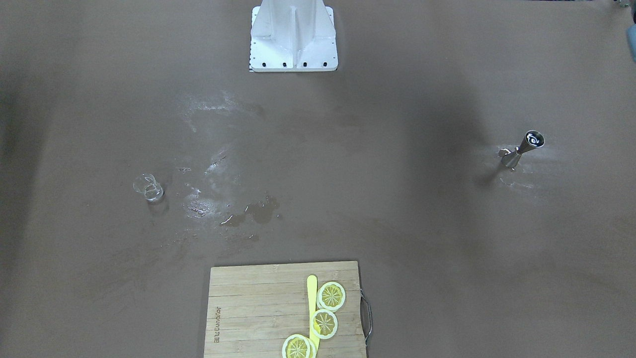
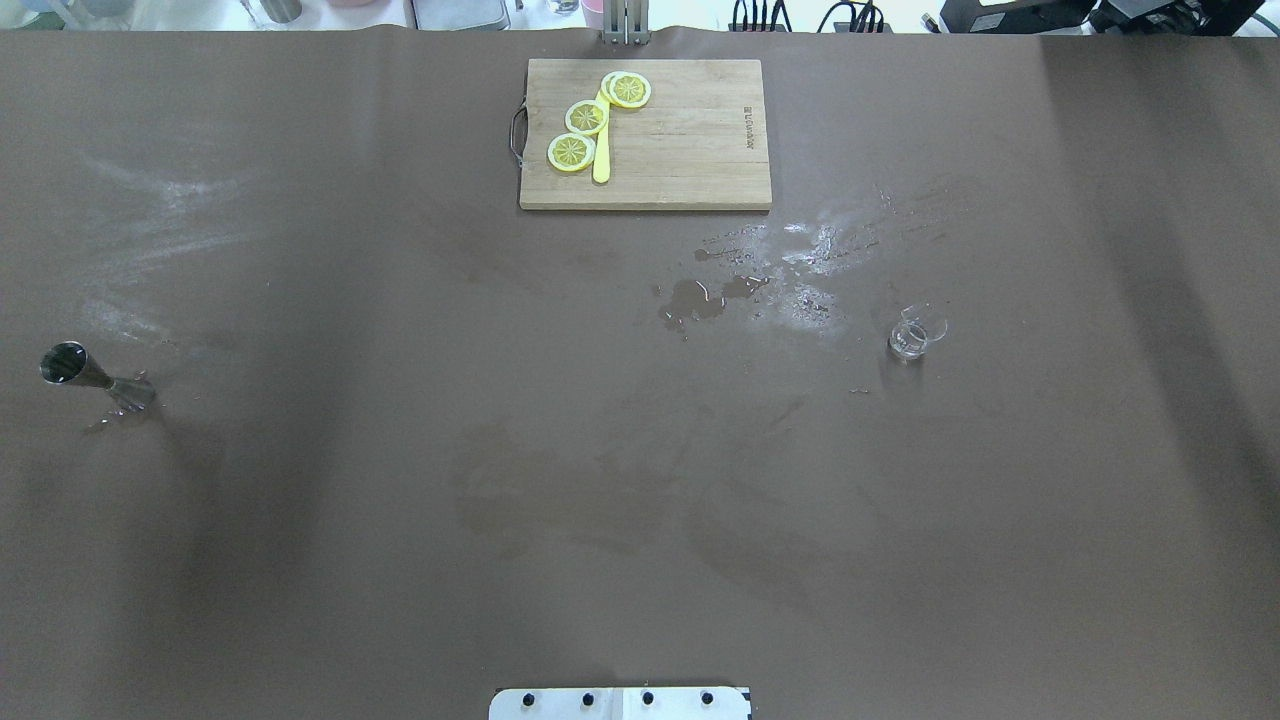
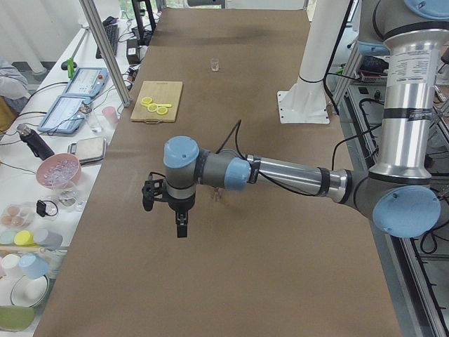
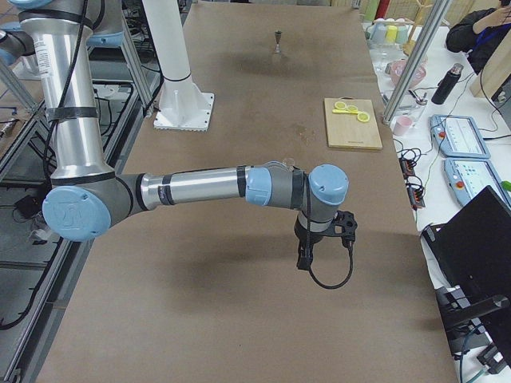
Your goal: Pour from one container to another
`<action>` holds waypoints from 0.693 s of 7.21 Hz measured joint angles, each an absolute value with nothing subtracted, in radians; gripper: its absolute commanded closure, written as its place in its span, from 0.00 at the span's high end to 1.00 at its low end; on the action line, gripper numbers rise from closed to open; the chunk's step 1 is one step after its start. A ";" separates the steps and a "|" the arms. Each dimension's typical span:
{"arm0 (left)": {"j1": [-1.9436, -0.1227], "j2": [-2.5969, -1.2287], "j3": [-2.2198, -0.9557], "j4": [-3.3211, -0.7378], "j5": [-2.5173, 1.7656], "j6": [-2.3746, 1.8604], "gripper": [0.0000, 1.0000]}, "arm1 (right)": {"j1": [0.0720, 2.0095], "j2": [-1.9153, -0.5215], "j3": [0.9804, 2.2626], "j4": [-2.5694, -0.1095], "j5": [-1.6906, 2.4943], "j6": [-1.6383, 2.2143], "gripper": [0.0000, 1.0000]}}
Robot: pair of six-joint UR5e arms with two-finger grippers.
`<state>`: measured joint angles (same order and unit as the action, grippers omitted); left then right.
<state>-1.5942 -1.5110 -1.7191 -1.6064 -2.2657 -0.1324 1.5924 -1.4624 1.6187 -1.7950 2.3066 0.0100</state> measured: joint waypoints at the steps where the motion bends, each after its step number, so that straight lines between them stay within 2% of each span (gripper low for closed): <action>1: -1.622 -1.459 -1.719 -1.633 -2.321 -0.003 0.98 | 1.592 -1.465 1.616 -1.780 2.305 0.010 1.00; 5: -1.665 -1.426 -1.693 -1.632 -2.384 0.252 0.98 | 1.592 -1.466 1.604 -1.751 2.304 0.005 1.00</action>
